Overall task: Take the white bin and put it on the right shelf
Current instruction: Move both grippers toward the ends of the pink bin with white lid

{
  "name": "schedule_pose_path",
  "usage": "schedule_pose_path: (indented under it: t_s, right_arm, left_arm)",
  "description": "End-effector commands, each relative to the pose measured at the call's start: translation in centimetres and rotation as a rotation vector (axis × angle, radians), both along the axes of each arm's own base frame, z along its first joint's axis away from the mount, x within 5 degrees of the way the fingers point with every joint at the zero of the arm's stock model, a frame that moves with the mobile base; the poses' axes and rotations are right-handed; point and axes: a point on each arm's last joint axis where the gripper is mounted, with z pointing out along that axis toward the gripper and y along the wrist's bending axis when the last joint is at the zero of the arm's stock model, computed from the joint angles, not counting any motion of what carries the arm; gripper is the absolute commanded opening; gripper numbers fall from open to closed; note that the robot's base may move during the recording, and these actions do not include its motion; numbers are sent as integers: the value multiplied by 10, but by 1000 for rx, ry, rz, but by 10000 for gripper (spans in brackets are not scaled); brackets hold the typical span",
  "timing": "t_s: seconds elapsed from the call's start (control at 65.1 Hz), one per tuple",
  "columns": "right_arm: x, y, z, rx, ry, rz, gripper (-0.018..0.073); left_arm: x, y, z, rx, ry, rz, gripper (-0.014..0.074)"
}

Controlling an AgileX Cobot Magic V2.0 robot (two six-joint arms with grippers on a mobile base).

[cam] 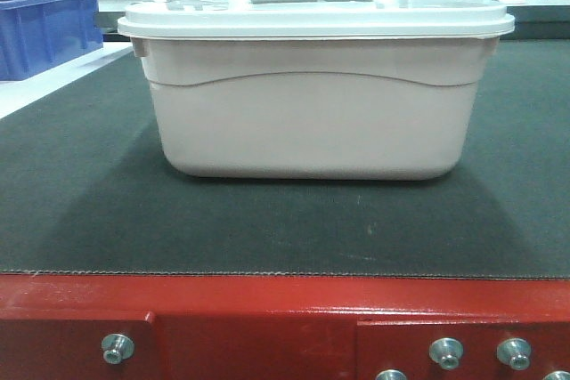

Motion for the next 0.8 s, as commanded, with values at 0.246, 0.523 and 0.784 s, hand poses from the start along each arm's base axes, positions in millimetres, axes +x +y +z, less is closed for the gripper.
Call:
schedule_pose_path:
  t_s: [0.246, 0.523, 0.784]
  right_arm:
    - [-1, 0, 10, -20, -100, 5, 78]
    - [-1, 1, 11, -20, -114, 5, 78]
    - [-1, 0, 10, -21, -105, 5, 78]
  left_arm:
    - [0, 1, 1, -4, -70, 8, -117]
    - [-1, 1, 3, -5, -96, 11, -118]
    - [-3, 2, 17, -10, -246, 23, -118]
